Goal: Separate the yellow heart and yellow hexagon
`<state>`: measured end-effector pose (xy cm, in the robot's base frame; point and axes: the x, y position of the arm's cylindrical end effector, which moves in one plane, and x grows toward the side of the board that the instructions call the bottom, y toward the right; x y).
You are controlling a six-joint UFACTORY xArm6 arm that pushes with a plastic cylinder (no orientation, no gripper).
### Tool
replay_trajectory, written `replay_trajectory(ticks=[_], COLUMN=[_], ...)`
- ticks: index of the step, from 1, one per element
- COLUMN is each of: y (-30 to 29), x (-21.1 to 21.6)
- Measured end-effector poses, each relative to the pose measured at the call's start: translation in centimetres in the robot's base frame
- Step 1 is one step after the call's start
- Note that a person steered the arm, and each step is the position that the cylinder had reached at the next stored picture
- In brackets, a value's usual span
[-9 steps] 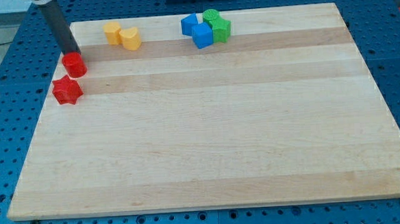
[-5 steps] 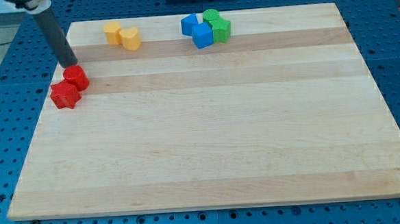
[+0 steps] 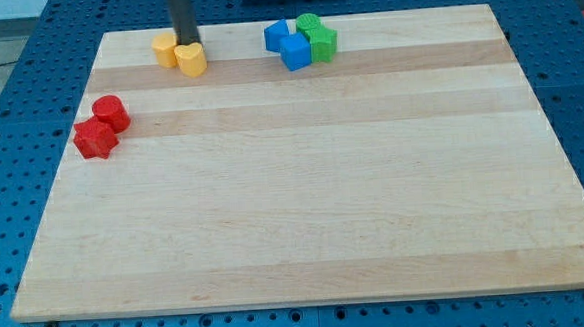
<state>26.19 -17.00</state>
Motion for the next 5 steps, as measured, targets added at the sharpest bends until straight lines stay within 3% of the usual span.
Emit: replay_trajectory(ticks=[1, 5], y=[-0.3, 5.3], x=[5.0, 4.7])
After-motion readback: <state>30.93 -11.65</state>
